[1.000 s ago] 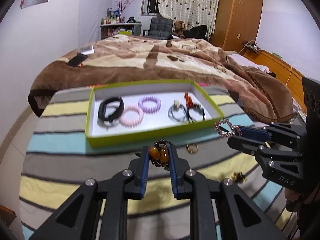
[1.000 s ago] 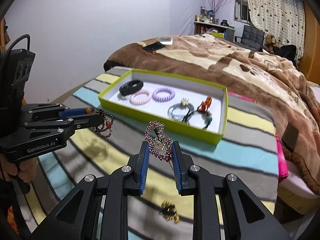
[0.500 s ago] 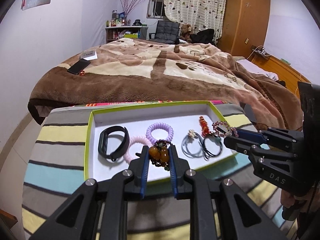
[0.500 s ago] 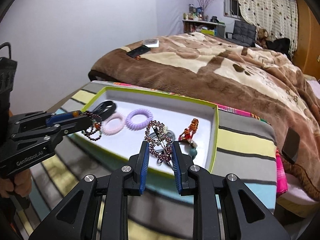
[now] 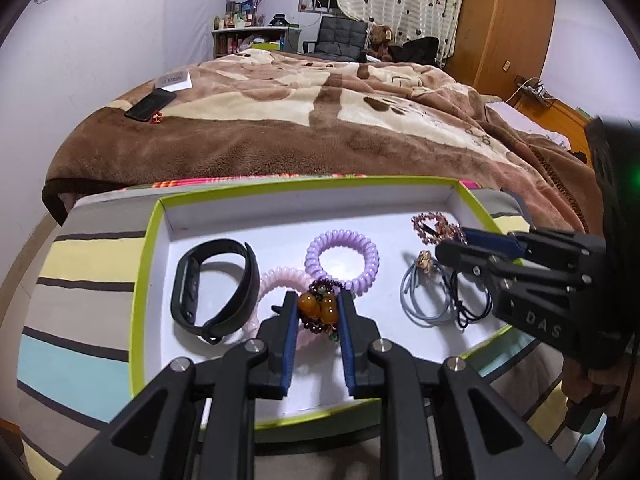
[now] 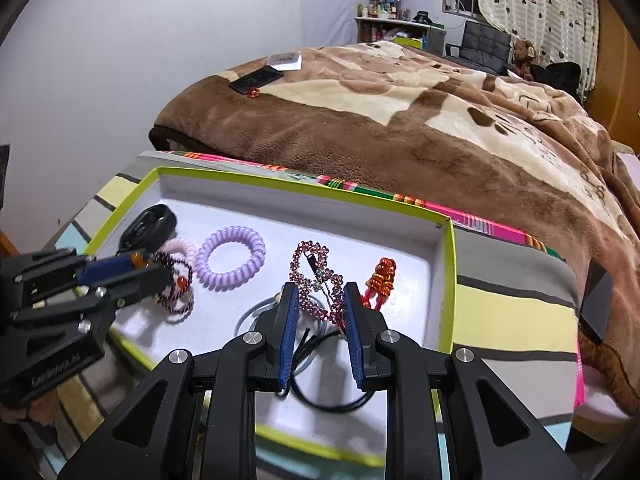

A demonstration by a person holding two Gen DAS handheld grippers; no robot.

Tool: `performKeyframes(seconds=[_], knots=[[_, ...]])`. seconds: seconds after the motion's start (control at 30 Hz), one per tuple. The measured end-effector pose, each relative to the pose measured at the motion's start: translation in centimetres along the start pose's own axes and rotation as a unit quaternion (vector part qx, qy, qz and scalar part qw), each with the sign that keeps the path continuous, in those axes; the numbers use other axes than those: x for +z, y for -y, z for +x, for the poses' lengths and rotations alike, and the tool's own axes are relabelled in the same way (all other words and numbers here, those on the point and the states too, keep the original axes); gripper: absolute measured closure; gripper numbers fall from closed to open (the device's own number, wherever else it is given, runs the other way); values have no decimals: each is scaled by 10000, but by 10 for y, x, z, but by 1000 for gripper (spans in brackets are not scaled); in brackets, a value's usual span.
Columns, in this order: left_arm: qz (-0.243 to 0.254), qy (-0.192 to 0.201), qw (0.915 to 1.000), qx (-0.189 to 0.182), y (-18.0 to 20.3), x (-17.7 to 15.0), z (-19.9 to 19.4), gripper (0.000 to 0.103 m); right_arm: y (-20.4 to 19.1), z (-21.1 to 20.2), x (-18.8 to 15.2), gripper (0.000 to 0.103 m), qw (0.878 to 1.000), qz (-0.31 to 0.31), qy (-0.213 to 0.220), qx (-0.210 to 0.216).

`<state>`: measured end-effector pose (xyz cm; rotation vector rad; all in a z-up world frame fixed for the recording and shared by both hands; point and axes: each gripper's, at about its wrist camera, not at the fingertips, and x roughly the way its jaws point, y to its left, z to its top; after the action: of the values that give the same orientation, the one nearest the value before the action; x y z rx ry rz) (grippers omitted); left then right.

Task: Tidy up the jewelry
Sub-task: 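Open both tools to release the bracelet and clip in the box, then withdraw both open tools from the box toward the remaining jewelry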

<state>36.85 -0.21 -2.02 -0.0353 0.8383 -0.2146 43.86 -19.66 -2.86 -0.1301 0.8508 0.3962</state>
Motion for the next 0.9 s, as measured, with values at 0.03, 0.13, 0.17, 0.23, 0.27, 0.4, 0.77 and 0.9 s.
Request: performKeyframes(seconds=[0.03,0.13,0.17,0.23,0.27,0.4,0.77,0.9], knots=[[22,11,10000,9,0,0,1,82,0,2,1,80,10000,11,-17,3],[53,26,10000,-15,1,1,1,81,1,8,1,80,10000,31,-67,10],[62,32,10000,-1,1,1,1,81,1,9,1,79,10000,38,-86,19],[99,27,9999,18,1,1,1,79,1,11,0,79,9999,47,-118,65],[116,16,9999,26,2,1,2,77,1,11,-1,79,9999,58,-116,83],[108,-51,9999,25,3,0,3,68,0,9,-3,72,9999,49,-87,107],[24,102,9999,9,5,-8,-26,57,-1,-30,-12,66,9995,134,212,185],[-28,240,9997,23,8,-14,-49,57,-2,-56,-21,65,9988,199,385,240]])
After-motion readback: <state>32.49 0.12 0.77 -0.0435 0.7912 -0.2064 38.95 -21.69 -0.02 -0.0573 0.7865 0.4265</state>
